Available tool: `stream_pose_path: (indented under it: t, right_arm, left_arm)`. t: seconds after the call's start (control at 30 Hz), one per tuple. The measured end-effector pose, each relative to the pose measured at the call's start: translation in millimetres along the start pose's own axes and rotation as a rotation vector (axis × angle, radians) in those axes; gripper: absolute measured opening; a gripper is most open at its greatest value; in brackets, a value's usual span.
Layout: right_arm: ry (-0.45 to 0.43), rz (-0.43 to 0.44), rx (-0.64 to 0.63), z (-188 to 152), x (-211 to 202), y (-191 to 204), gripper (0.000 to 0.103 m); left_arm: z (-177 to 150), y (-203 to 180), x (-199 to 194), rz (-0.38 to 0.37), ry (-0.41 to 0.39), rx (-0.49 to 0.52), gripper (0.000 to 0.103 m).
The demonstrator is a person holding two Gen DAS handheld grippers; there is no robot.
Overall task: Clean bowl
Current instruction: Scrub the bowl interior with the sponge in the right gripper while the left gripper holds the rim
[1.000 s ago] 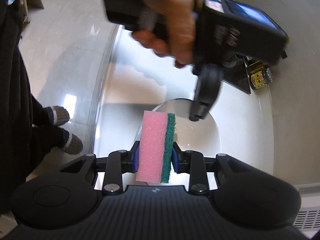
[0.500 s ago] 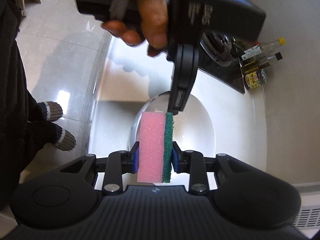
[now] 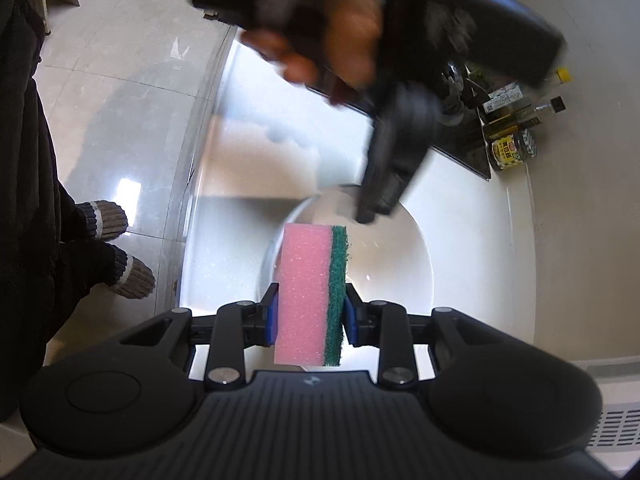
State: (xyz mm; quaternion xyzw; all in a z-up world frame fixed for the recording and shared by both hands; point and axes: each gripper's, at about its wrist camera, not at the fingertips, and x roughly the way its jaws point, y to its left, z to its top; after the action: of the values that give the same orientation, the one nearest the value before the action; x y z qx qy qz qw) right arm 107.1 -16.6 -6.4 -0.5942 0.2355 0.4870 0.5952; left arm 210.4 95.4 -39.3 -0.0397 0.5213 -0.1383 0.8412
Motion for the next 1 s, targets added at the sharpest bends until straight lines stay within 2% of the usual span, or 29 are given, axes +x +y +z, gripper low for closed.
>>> stream_pose_path:
  t: [0.17,0.3,0.4,0.47,0.6,0.83,0.93,1.0]
  right_arm:
    - [-0.020,-0.004,-0.046,3.9,-5.0,8.4,0.027]
    - [0.002,-0.037,-0.082,6.9,1.2,16.7,0.027]
    - [0.011,-0.038,-0.081,7.3,3.3,17.0,0.027]
    - [0.011,-0.042,-0.082,7.5,4.1,18.9,0.027]
    - [0.010,-0.046,-0.089,7.9,4.2,20.7,0.027]
    - [0.022,-0.053,-0.124,7.9,-1.1,23.3,0.027]
    - [0.038,-0.059,-0.122,6.5,1.5,23.1,0.027]
    - [0.040,-0.053,-0.114,4.9,2.2,21.0,0.027]
  left_arm:
    - [24.5,-5.4,13.0,0.021,0.001,0.083,0.005]
    - [40.8,-10.0,21.2,0.025,0.015,0.086,0.009]
    - [29.5,-11.1,8.1,0.048,0.010,0.059,0.009]
    - [16.2,-9.7,-3.7,0.046,-0.001,0.038,0.019]
    - [3.4,-14.4,-7.7,0.043,0.006,0.071,0.020]
    - [37.9,-15.1,11.1,0.035,0.007,0.143,0.005]
    - [47.0,-17.9,16.3,0.037,0.013,0.134,0.007]
    - [38.0,-17.1,8.0,0.049,0.008,0.106,0.007]
